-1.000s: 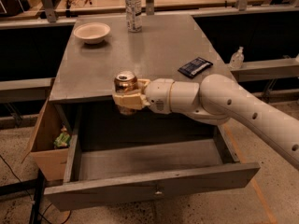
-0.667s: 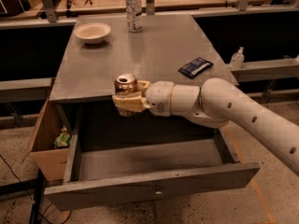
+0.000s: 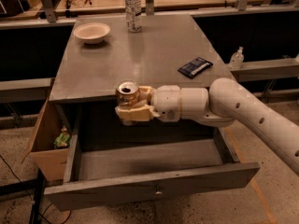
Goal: Place orange can into top drawer
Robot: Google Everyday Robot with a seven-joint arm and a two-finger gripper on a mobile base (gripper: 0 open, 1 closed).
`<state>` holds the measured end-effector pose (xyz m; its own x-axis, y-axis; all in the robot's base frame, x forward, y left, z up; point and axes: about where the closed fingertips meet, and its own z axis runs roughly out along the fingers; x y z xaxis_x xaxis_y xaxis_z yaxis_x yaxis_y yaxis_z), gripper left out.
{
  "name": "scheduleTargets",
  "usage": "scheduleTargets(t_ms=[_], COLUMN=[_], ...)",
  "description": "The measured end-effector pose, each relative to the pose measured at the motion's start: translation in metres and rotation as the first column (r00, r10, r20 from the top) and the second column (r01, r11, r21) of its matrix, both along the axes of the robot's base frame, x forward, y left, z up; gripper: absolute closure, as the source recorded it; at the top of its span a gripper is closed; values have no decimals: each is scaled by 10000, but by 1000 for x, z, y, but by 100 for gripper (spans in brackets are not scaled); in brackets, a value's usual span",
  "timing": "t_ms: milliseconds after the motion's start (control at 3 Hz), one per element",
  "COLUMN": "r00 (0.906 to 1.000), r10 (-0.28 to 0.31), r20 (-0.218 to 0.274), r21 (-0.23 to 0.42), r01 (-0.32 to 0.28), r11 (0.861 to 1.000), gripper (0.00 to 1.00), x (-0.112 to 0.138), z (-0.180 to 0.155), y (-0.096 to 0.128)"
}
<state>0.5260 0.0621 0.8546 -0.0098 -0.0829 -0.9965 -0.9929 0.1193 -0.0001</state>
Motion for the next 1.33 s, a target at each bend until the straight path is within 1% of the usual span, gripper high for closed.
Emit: scheduleTargets(t_ms=[333, 667, 1000, 1333], r00=[9971, 9941, 9927, 9920], r10=[676, 1035, 1209, 1264], r20=[-336, -321, -3, 57], r21=[-78, -374, -861, -933], r01=[-679, -1047, -1205, -1254], r11=[9977, 9938, 9890, 9877], gripper=[100, 100, 100, 100], x=[-29, -43, -37, -37], z=[-12, -60, -107, -112], y=[-6, 0, 10, 12])
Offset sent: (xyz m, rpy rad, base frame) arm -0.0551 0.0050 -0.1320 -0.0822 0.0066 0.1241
